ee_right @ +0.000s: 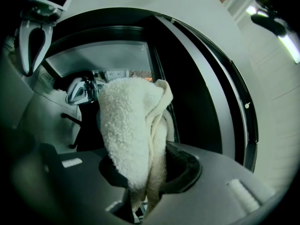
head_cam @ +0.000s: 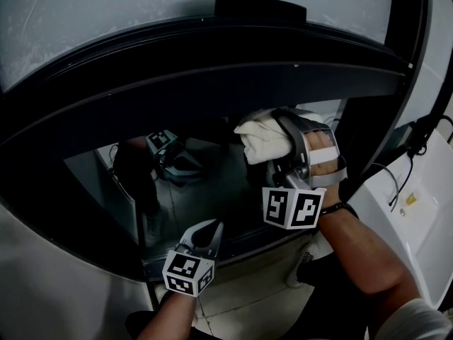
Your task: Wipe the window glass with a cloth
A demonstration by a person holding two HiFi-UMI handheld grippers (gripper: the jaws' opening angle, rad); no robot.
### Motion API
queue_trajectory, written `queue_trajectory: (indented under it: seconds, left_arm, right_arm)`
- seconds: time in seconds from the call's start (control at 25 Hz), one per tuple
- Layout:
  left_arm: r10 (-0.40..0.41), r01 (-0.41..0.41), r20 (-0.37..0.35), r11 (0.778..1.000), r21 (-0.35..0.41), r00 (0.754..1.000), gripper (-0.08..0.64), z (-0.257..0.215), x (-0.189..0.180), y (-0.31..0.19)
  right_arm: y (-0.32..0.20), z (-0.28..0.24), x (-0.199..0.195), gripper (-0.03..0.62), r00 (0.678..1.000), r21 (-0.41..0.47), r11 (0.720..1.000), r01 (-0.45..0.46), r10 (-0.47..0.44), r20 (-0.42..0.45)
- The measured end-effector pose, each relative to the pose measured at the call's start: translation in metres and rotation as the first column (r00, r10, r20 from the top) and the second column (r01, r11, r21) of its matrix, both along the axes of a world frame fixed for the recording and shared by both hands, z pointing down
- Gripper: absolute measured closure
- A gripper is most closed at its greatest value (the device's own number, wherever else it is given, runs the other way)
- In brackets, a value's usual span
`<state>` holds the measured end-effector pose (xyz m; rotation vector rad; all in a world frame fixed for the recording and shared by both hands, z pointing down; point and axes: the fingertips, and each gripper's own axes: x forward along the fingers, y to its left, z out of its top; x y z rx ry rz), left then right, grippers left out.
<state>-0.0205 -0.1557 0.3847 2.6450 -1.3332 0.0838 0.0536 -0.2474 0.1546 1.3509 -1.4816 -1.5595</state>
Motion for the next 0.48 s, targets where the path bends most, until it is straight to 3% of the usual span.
queue_trajectory:
  seconds: [0.48]
  left_arm:
    - [0.004, -0.004, 0.001, 1.000, -0.001, 1.000, 0.543, 0.001, 0.001, 0.001]
  right_arm:
    - [0.001, 0.012, 0.000, 0.491, 1.000, -0.003, 1.000, 0.001, -0.001, -0.008]
